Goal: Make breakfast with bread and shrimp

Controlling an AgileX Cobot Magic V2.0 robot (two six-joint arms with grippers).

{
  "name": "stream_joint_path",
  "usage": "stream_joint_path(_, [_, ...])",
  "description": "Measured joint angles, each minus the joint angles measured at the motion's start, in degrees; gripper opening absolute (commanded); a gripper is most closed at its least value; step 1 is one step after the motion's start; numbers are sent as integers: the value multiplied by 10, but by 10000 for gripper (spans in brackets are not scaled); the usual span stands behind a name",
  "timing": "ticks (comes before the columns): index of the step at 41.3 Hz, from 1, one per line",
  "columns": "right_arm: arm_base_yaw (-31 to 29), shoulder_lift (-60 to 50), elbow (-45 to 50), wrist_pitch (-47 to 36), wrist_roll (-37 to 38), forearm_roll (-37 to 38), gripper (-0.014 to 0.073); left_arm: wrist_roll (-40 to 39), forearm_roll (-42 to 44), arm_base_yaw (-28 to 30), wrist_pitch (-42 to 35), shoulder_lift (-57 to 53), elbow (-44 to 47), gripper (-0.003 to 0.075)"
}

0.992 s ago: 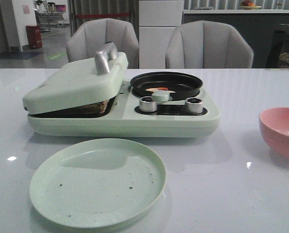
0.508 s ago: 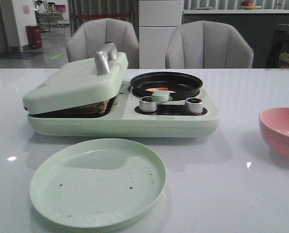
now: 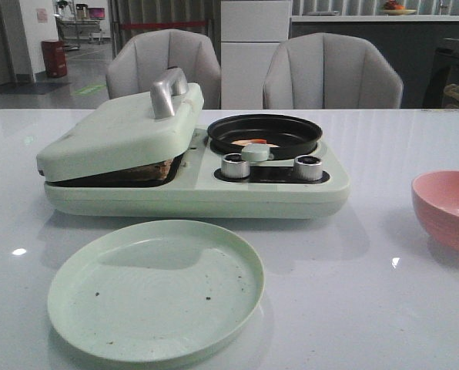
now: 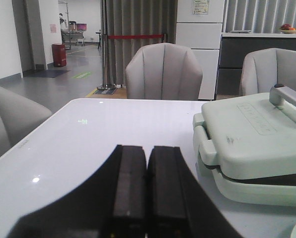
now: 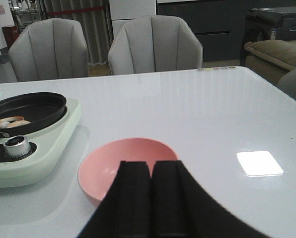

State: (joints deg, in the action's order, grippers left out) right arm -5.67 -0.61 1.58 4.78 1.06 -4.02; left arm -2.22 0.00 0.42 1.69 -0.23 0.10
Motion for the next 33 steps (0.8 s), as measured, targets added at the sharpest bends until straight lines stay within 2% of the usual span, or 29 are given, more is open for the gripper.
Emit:
stream_joint_path(15, [28, 0, 0, 0, 1, 5, 47, 0, 0, 0, 0, 0, 0, 99])
stream_joint_path(33, [25, 0, 0, -20, 3, 9, 47, 0, 0, 0, 0, 0, 0, 99])
